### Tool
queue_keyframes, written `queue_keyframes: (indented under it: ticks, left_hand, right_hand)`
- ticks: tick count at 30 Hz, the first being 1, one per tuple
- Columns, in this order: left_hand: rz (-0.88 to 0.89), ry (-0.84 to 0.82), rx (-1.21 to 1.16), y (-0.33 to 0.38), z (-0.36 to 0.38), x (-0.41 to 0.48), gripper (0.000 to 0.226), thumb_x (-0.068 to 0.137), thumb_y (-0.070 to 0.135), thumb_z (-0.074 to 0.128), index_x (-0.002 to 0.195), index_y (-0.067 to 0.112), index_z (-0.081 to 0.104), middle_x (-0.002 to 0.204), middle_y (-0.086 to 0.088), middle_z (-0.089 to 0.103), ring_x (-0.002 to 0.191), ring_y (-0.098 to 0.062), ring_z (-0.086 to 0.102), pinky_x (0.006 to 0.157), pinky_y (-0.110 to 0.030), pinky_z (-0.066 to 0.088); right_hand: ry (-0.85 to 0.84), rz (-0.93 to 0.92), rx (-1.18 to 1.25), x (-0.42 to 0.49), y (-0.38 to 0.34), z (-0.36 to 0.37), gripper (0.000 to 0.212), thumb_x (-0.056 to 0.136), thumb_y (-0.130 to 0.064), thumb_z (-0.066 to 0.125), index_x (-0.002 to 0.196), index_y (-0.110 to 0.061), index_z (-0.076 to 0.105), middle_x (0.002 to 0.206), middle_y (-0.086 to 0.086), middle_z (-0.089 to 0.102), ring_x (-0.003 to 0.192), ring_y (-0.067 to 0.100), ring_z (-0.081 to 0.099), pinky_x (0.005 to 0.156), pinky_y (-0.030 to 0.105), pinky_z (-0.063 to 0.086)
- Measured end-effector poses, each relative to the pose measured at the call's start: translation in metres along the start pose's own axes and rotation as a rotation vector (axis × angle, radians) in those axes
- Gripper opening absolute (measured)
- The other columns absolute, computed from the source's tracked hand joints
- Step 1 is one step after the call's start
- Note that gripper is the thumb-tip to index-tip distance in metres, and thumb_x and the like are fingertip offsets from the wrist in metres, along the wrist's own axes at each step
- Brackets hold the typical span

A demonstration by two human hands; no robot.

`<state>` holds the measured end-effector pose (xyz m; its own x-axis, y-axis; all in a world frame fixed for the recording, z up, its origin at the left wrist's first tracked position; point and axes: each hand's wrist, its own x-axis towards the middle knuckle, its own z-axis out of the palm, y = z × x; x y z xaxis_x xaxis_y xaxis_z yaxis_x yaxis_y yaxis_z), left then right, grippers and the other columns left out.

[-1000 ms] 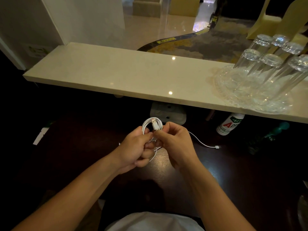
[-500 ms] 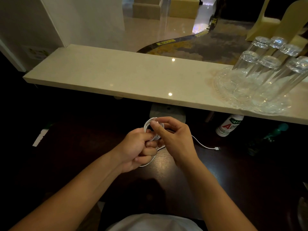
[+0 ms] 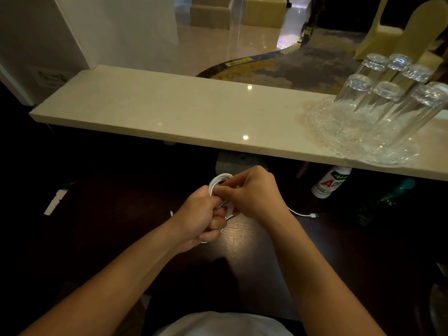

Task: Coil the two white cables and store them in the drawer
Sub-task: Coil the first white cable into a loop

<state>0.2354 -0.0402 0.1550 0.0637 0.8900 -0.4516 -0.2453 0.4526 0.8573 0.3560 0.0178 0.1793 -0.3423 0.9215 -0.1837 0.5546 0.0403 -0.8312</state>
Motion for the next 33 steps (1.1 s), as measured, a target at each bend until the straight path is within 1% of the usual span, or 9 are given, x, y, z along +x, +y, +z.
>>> queue_keyframes:
  ticks: [8,10,13,19,21,24,26,30,33]
  left_hand:
    - [-0.028,0.06,0.067,-0.011,0.003,0.003,0.015,0.101,0.012,0.035,0.09,0.02,0.041,0.056,0.004,0.041,0.036,-0.004,0.023,0.034,-0.01,0.019]
    - [-0.019,0.064,0.09,-0.011,0.003,0.001,0.009,0.101,0.015,0.036,0.094,0.019,0.04,0.058,0.004,0.04,0.037,-0.004,0.023,0.034,-0.01,0.018]
    - [-0.015,0.057,0.093,-0.014,0.001,0.002,0.01,0.102,0.014,0.035,0.093,0.018,0.037,0.06,0.003,0.036,0.038,-0.005,0.022,0.034,-0.01,0.017]
    - [-0.015,0.03,-0.016,-0.014,-0.008,0.003,0.017,0.102,0.011,0.034,0.089,0.019,0.041,0.06,0.002,0.034,0.037,-0.004,0.021,0.034,-0.01,0.017]
    - [-0.01,-0.039,-0.064,-0.012,-0.012,0.003,0.012,0.101,0.009,0.034,0.097,0.017,0.043,0.061,0.0,0.031,0.036,-0.003,0.02,0.035,-0.009,0.016]
    - [-0.016,-0.148,-0.065,-0.009,-0.017,0.0,0.02,0.101,0.008,0.033,0.111,0.015,0.049,0.057,0.002,0.036,0.037,-0.003,0.021,0.035,-0.012,0.013]
    - [-0.021,-0.19,-0.063,-0.008,-0.02,-0.002,0.023,0.102,0.009,0.033,0.111,0.013,0.053,0.057,0.002,0.036,0.038,-0.003,0.021,0.036,-0.016,0.01]
    - [-0.072,-0.228,-0.194,-0.007,-0.026,-0.001,0.016,0.102,0.014,0.036,0.111,0.014,0.049,0.062,0.001,0.03,0.038,-0.002,0.022,0.03,-0.013,0.016]
    - [-0.091,-0.211,-0.294,-0.005,-0.034,0.002,0.008,0.097,0.015,0.042,0.089,0.015,0.042,0.062,0.002,0.029,0.035,0.0,0.024,0.026,-0.01,0.017]
  right_hand:
    - [-0.17,0.022,-0.265,0.013,0.006,0.012,0.025,0.091,-0.02,0.058,0.088,-0.002,0.075,0.086,0.018,0.075,0.082,0.028,0.072,0.081,0.041,0.058]
    - [-0.169,0.019,-0.255,0.014,0.009,0.009,0.02,0.089,-0.019,0.061,0.088,-0.007,0.078,0.082,0.012,0.075,0.077,0.021,0.072,0.076,0.032,0.06]
    - [-0.017,0.008,-0.161,0.009,0.01,0.006,0.01,0.077,-0.022,0.078,0.077,-0.012,0.078,0.062,-0.001,0.068,0.053,0.004,0.063,0.048,0.009,0.049]
    - [0.264,0.024,0.098,0.004,0.026,0.025,0.044,0.057,-0.019,0.088,0.064,-0.016,0.044,0.07,0.013,0.067,0.06,0.032,0.069,0.052,0.044,0.059]
    - [0.156,0.1,0.432,0.007,0.03,0.026,0.032,0.065,-0.005,0.082,0.078,-0.01,0.053,0.075,0.013,0.065,0.057,0.027,0.065,0.047,0.035,0.057]
    - [-0.224,0.212,0.825,0.01,0.038,0.024,0.018,0.083,0.002,0.065,0.1,-0.004,0.068,0.08,0.01,0.069,0.061,0.016,0.064,0.049,0.025,0.052]
    - [-0.338,0.179,0.836,0.011,0.046,0.024,0.014,0.089,-0.003,0.06,0.096,-0.001,0.072,0.076,0.01,0.067,0.061,0.017,0.059,0.047,0.022,0.049]
    - [-0.301,0.047,0.715,0.011,0.054,0.027,0.023,0.091,-0.022,0.063,0.093,-0.001,0.072,0.069,0.007,0.061,0.057,0.015,0.051,0.047,0.025,0.043]
    - [-0.37,-0.02,0.757,0.009,0.057,0.022,0.031,0.092,-0.032,0.059,0.088,-0.003,0.066,0.068,0.006,0.05,0.059,0.015,0.044,0.051,0.027,0.045]
